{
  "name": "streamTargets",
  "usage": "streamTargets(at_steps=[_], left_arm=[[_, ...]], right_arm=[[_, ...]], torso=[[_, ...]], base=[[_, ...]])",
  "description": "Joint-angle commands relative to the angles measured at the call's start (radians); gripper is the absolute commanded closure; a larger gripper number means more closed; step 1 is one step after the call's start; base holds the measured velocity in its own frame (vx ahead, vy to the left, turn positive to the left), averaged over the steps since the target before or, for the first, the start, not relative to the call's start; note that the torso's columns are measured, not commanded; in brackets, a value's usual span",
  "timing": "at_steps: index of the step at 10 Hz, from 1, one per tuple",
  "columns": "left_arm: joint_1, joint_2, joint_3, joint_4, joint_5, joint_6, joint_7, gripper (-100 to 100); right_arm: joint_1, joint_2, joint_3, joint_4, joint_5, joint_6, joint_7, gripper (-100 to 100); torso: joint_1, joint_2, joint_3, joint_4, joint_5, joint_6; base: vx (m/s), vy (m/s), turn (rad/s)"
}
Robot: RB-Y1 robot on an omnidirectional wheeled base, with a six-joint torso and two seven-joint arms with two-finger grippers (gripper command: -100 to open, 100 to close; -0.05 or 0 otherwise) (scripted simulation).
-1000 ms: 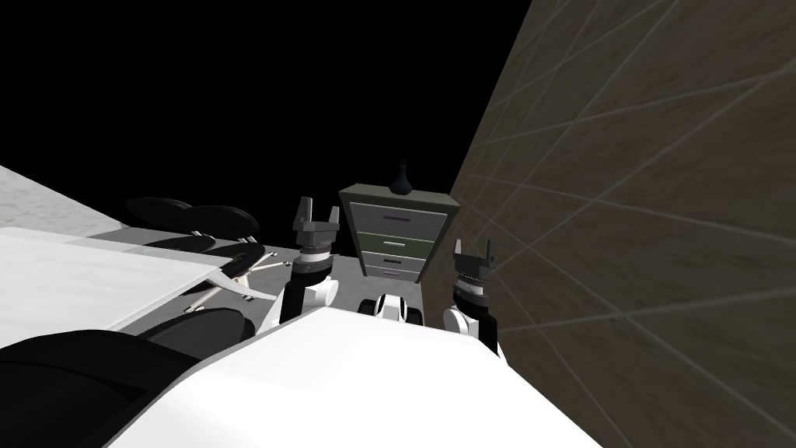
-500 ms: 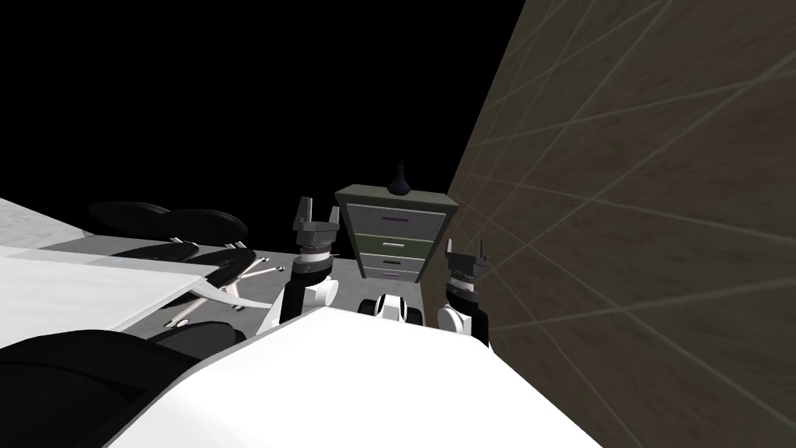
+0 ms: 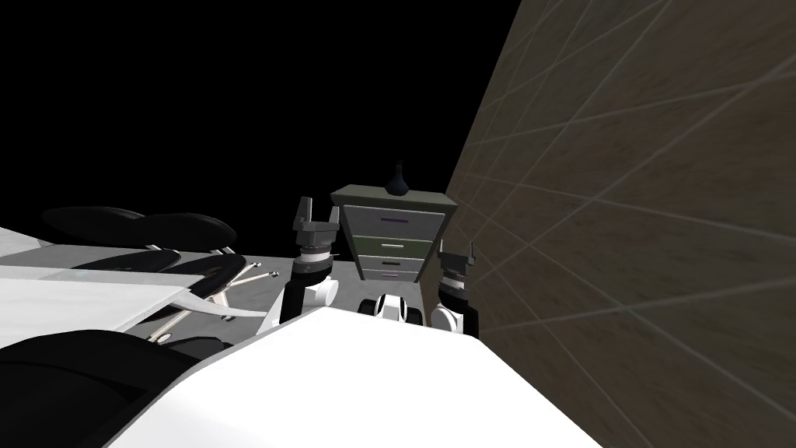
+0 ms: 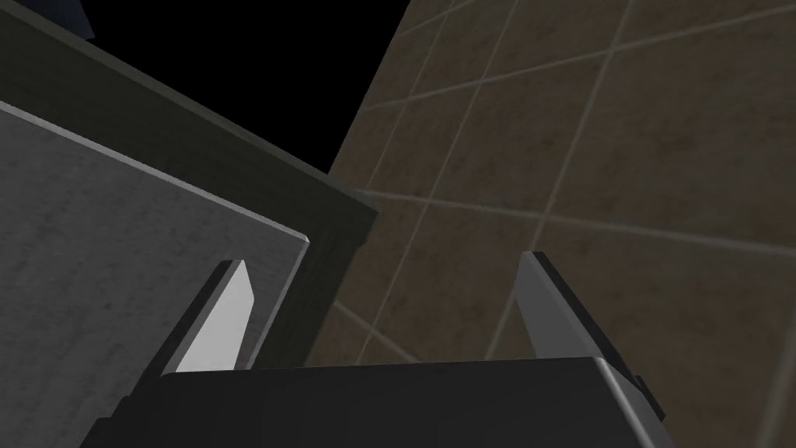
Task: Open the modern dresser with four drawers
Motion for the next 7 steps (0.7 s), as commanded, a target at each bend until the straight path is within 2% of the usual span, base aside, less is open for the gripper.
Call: streamTargets(at_steps=[1,2,3,4,5,7], left_arm=[[0.000,0.000,0.000,0.000,0.000,0.000,0.000,0],[0.000,0.000,0.000,0.000,0.000,0.000,0.000,0],[0.000,0.000,0.000,0.000,0.000,0.000,0.000,0],[0.000,0.000,0.000,0.000,0.000,0.000,0.000,0],[0.000,0.000,0.000,0.000,0.000,0.000,0.000,0],[0.000,0.000,0.000,0.000,0.000,0.000,0.000,0]], right_arm=[[-0.014,-0.007,0.042,0.013,-0.068,-0.002,-0.054,-100],[-0.014,-0.007,0.042,0.013,-0.095,-0.002,-0.054,-100],[-0.028,-0.010,0.080,0.024,-0.127,-0.004,-0.097,-100],[-0.028,-0.010,0.080,0.024,-0.158,-0.004,-0.099,-100],[-0.043,-0.013,0.118,0.035,-0.188,-0.007,-0.140,-100],[-0.043,-0.013,0.118,0.035,-0.229,-0.007,-0.144,-100]], torso=[[-0.001,0.000,0.000,0.000,0.000,0.000],[0.000,-0.001,0.000,0.000,0.000,0.000],[0.001,-0.001,-0.001,0.000,0.000,0.000],[0.001,-0.001,-0.001,0.000,0.000,0.000],[0.000,-0.001,0.000,0.000,0.000,0.000],[0.000,0.000,0.000,0.000,0.000,0.000]], base=[[0.017,0.028,-0.113],[0.019,0.037,-0.059],[0.022,0.049,-0.095],[0.018,0.041,-0.054],[0.028,0.047,-0.101],[0.014,0.027,-0.024]])
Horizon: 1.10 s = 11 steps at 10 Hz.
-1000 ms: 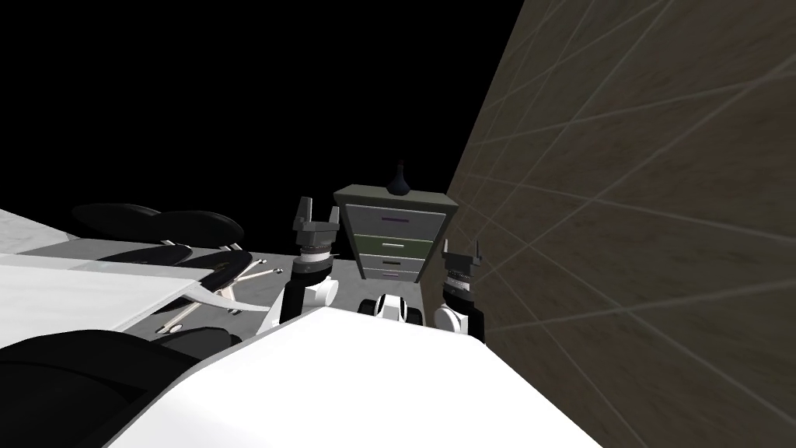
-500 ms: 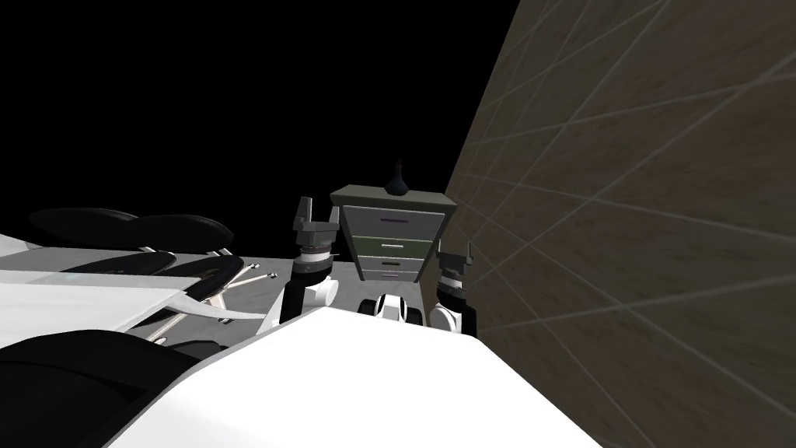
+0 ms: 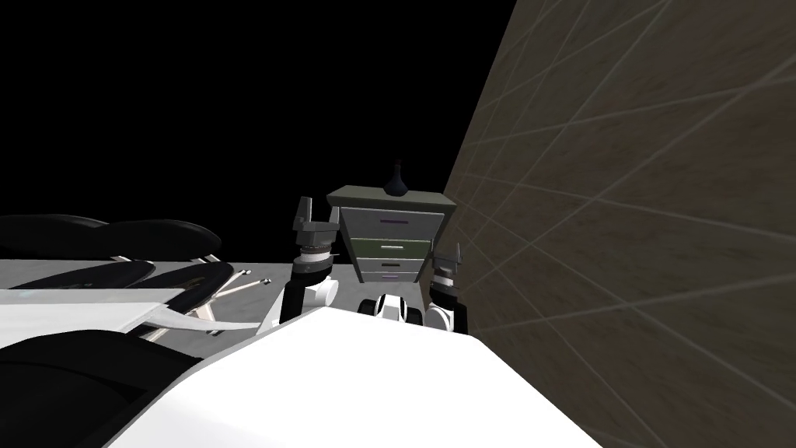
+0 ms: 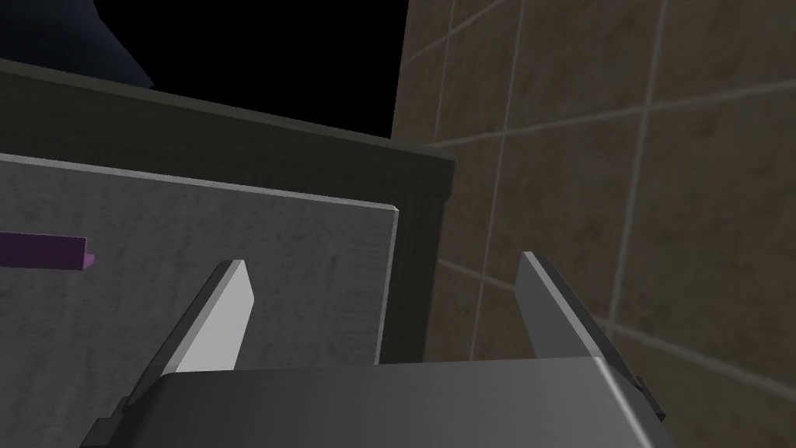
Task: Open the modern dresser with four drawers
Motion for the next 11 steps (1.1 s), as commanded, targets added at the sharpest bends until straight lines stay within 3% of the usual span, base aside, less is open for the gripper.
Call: streamTargets(at_steps=[1,2,3,4,5,7,8,11], left_arm=[[0.000,0.000,0.000,0.000,0.000,0.000,0.000,0],[0.000,0.000,0.000,0.000,0.000,0.000,0.000,0],[0.000,0.000,0.000,0.000,0.000,0.000,0.000,0],[0.000,0.000,0.000,0.000,0.000,0.000,0.000,0],[0.000,0.000,0.000,0.000,0.000,0.000,0.000,0],[0.000,0.000,0.000,0.000,0.000,0.000,0.000,0],[0.000,0.000,0.000,0.000,0.000,0.000,0.000,0],[0.000,0.000,0.000,0.000,0.000,0.000,0.000,0]], right_arm=[[-0.018,-0.004,0.042,0.011,-0.071,-0.003,-0.055,-100],[-0.018,-0.004,0.042,0.011,-0.098,-0.003,-0.055,-100],[-0.035,-0.004,0.078,0.021,-0.131,-0.007,-0.098,-100],[-0.035,-0.004,0.078,0.021,-0.159,-0.007,-0.099,-100],[-0.054,-0.004,0.113,0.031,-0.191,-0.011,-0.143,-100],[-0.054,-0.004,0.113,0.031,-0.229,-0.011,-0.143,-100],[-0.075,-0.004,0.146,0.040,-0.269,-0.016,-0.185,-100],[-0.096,-0.002,0.179,0.049,-0.354,-0.021,-0.227,-100]], torso=[[-0.001,0.001,0.001,0.000,0.000,0.000],[0.000,0.000,0.000,0.000,0.000,0.000],[0.001,0.000,0.000,0.000,0.000,0.000],[0.002,-0.001,-0.001,0.000,0.000,0.000],[0.001,-0.001,0.000,0.000,0.000,0.000],[0.000,0.000,0.000,0.000,0.000,0.000],[-0.001,0.001,0.000,0.000,0.000,0.000],[0.001,-0.001,0.000,0.000,0.000,0.000]], base=[[0.015,0.023,-0.101],[0.018,0.030,-0.059],[0.030,0.039,-0.074],[0.024,0.040,-0.049],[0.019,0.046,-0.086],[0.013,0.032,-0.020],[0.018,0.025,-0.087],[0.021,0.037,-0.047]])
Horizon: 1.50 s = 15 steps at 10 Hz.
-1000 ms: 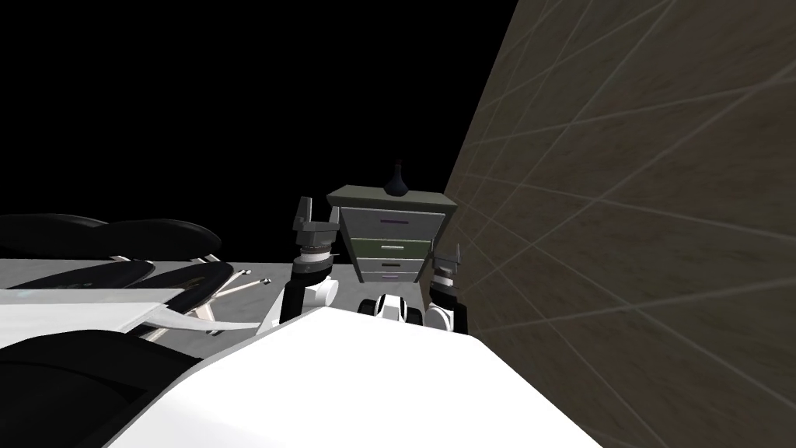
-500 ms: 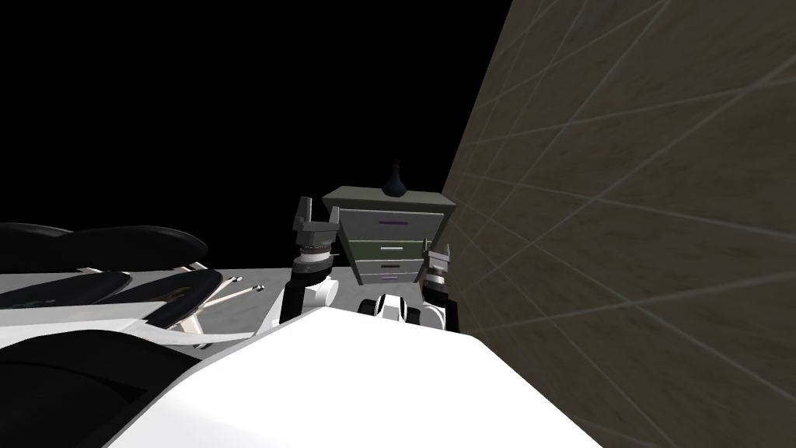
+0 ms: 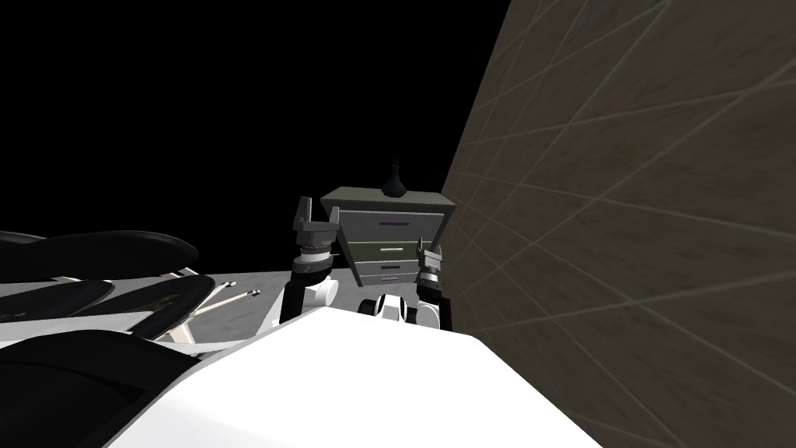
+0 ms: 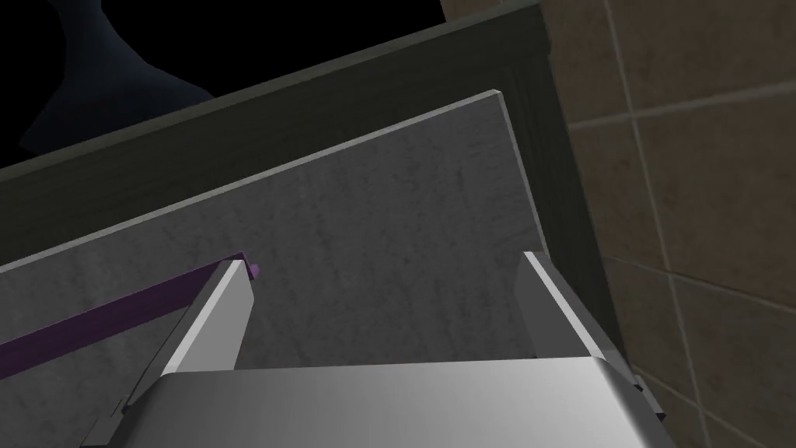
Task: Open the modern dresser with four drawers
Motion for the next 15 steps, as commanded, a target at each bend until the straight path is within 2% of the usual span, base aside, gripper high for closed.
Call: streamTargets(at_steps=[1,2,3,4,5,6,7,8,9,10,11,12,13,14,15], left_arm=[[0.000,0.000,0.000,0.000,0.000,0.000,0.000,0],[0.000,0.000,0.000,0.000,0.000,0.000,0.000,0],[0.000,0.000,0.000,0.000,0.000,0.000,0.000,0],[0.000,0.000,0.000,0.000,0.000,0.000,0.000,0],[0.000,0.000,0.000,0.000,0.000,0.000,0.000,0],[0.000,0.000,0.000,0.000,0.000,0.000,0.000,0],[0.000,0.000,0.000,0.000,0.000,0.000,0.000,0],[0.000,0.000,0.000,0.000,0.000,0.000,0.000,0],[0.000,0.000,0.000,0.000,0.000,0.000,0.000,0],[0.000,0.000,0.000,0.000,0.000,0.000,0.000,0],[0.000,0.000,0.000,0.000,0.000,0.000,0.000,0],[0.000,0.000,0.000,0.000,0.000,0.000,0.000,0],[0.000,0.000,0.000,0.000,0.000,0.000,0.000,0],[0.000,0.000,0.000,0.000,0.000,0.000,0.000,0],[0.000,0.000,0.000,0.000,0.000,0.000,0.000,0]], right_arm=[[-0.031,0.001,0.048,0.012,-0.081,-0.010,-0.067,-100],[-0.031,0.001,0.048,0.012,-0.108,-0.010,-0.067,-100],[-0.054,0.005,0.077,0.020,-0.140,-0.016,-0.106,-100],[-0.054,0.005,0.077,0.020,-0.166,-0.016,-0.106,-100],[-0.078,0.011,0.104,0.027,-0.198,-0.022,-0.144,-100],[-0.078,0.011,0.104,0.027,-0.221,-0.022,-0.144,-100],[-0.103,0.018,0.130,0.034,-0.249,-0.028,-0.180,-100],[-0.103,0.018,0.130,0.034,-0.278,-0.028,-0.180,-100],[-0.127,0.025,0.155,0.040,-0.308,-0.035,-0.216,-100],[-0.127,0.025,0.155,0.040,-0.330,-0.035,-0.216,-100],[-0.152,0.032,0.178,0.045,-0.359,-0.042,-0.250,-100],[-0.152,0.032,0.178,0.045,-0.381,-0.042,-0.250,-100],[-0.176,0.039,0.200,0.049,-0.412,-0.048,-0.282,-100],[-0.176,0.039,0.200,0.049,-0.429,-0.048,-0.282,-100],[-0.200,0.046,0.221,0.053,-0.466,-0.055,-0.313,-100]], torso=[[-0.001,0.000,0.000,0.000,0.000,0.000],[-0.001,0.000,0.000,0.000,0.000,0.000],[-0.001,0.001,0.000,0.000,0.000,0.000],[0.000,0.001,0.000,0.000,0.000,0.000],[-0.001,0.001,0.000,0.000,0.000,0.000],[-0.001,0.001,0.000,0.000,0.000,0.000],[-0.002,0.001,0.000,0.000,0.000,0.000],[-0.001,0.000,0.000,0.000,0.000,0.000],[-0.001,0.000,0.000,0.000,0.000,0.000],[-0.001,0.000,0.000,0.000,0.000,0.000],[-0.001,0.001,0.000,0.000,0.000,0.000],[-0.001,0.000,0.000,0.000,0.000,0.000],[-0.001,0.001,0.000,0.000,0.000,0.000],[-0.001,0.001,0.000,0.000,0.000,0.000],[-0.001,0.001,0.000,0.000,0.000,0.000]], base=[[0.035,0.036,-0.066],[0.021,0.040,-0.029],[0.025,0.050,-0.059],[0.023,0.039,-0.030],[0.024,0.041,-0.047],[0.017,0.033,-0.025],[0.023,0.036,-0.057],[0.022,0.033,-0.020],[0.027,0.039,-0.028],[0.022,0.033,-0.020],[0.027,0.034,-0.042],[0.023,0.029,-0.018],[0.022,0.028,-0.027],[0.019,0.028,-0.017],[0.020,0.038,-0.032]])
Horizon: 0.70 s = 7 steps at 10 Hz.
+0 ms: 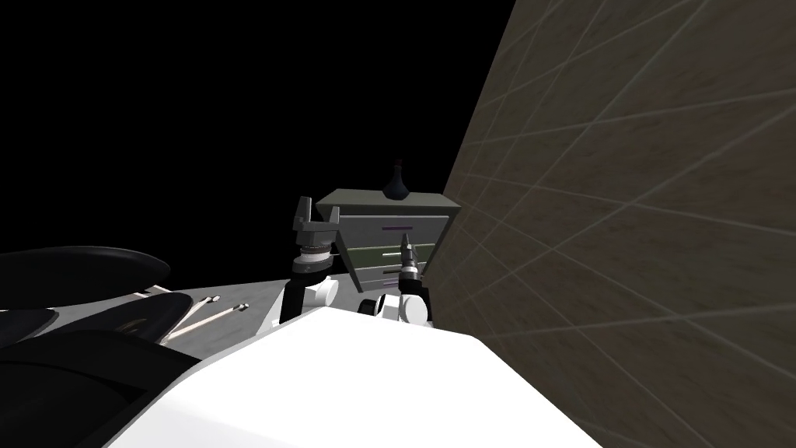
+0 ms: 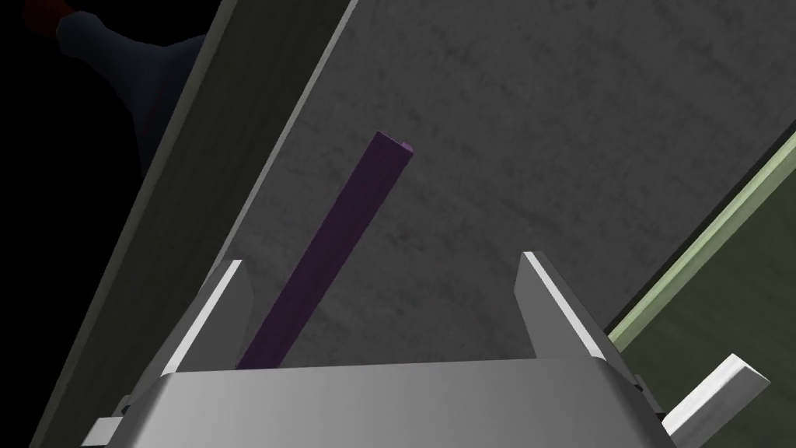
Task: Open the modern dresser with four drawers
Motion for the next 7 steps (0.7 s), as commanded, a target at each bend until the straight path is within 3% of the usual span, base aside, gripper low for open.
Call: streamTargets(at_steps=[1,7], left_arm=[[0.000,0.000,0.000,0.000,0.000,0.000,0.000,0],[0.000,0.000,0.000,0.000,0.000,0.000,0.000,0]], right_arm=[[-0.026,0.007,0.024,0.004,-0.059,-0.008,-0.036,-100],[-0.109,0.031,0.096,0.015,-0.219,-0.031,-0.143,-100]], torso=[[0.001,0.000,0.000,0.000,0.000,0.000],[0.000,0.000,0.000,0.000,0.000,0.000]], base=[[0.017,0.033,-0.014],[0.023,0.031,-0.022]])
